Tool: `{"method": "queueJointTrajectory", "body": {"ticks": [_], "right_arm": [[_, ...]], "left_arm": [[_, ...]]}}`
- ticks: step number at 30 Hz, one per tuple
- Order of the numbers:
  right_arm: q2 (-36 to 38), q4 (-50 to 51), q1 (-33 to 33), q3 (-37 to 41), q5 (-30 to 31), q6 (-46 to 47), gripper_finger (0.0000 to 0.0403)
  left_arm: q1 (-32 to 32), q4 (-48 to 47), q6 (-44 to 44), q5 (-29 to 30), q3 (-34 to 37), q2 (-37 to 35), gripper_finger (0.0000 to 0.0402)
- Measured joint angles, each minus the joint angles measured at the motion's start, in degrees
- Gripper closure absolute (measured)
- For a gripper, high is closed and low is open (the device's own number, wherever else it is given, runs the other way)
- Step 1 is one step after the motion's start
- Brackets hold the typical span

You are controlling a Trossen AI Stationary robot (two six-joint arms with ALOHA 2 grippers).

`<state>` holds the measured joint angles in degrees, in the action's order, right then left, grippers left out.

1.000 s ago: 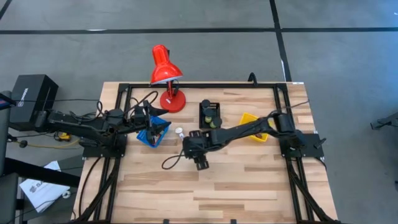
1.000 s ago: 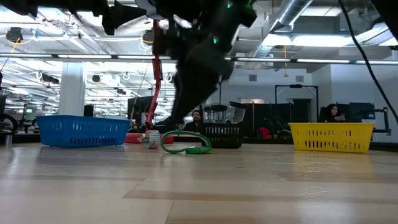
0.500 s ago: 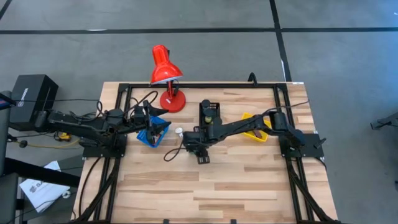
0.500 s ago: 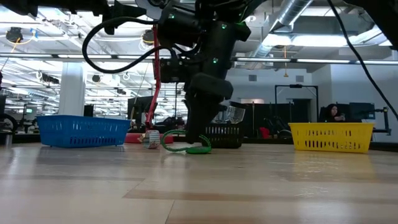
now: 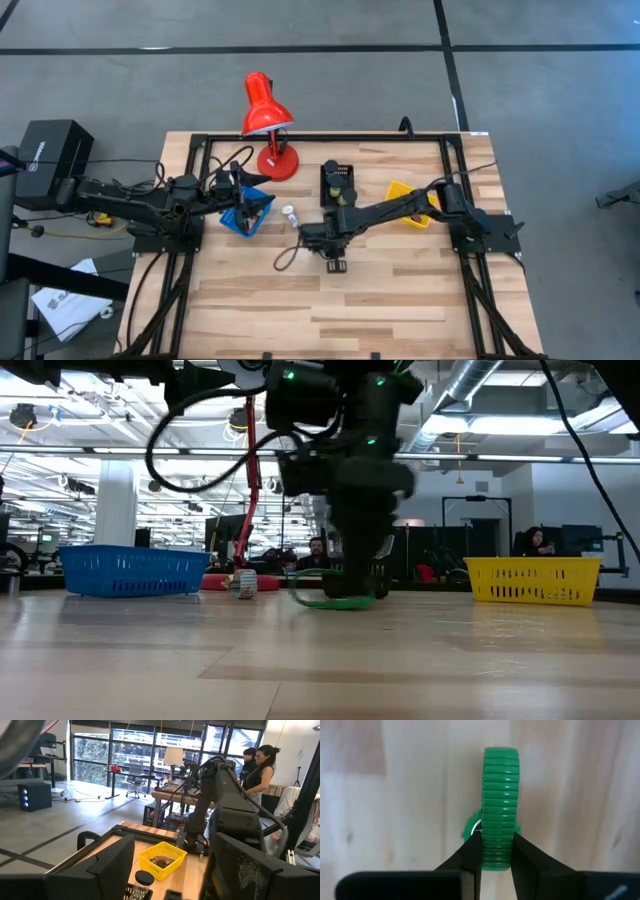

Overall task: Pick & Place Office items
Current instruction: Put the green watch into the yellow basket

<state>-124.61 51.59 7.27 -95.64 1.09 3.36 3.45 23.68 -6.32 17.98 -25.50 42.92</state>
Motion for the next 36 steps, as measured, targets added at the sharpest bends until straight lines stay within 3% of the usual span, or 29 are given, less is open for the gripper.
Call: {"method": "queueJointTrajectory", "body": {"ticks": [7, 16, 22, 27, 36], "right_arm": [[1.7, 10.0, 4.2, 0.0, 0.2, 8.6, 0.0332], [6.2, 29.9, 6.6, 0.1, 2.7, 18.5, 0.0334], [14.0, 38.4, 7.4, 1.8, 13.7, 25.9, 0.0334], [24.3, 37.8, 6.8, 9.7, 20.4, 35.6, 0.0334], [42.2, 34.5, 2.6, 29.3, 21.0, 45.8, 0.0334]], "left_arm": [[0.0, 0.0, 0.0, 0.0, 0.0, 0.0, 0.0137], [0.0, 0.0, -0.1, 0.0, 0.0, 0.0, 0.0137], [0.0, 0.0, -0.1, 0.0, 0.0, 0.0, 0.0137], [0.0, 0.0, -0.2, 0.0, 0.0, 0.0, 0.0137], [0.0, 0.5, -0.2, 0.0, 0.0, 0.0, 0.0137]]}}
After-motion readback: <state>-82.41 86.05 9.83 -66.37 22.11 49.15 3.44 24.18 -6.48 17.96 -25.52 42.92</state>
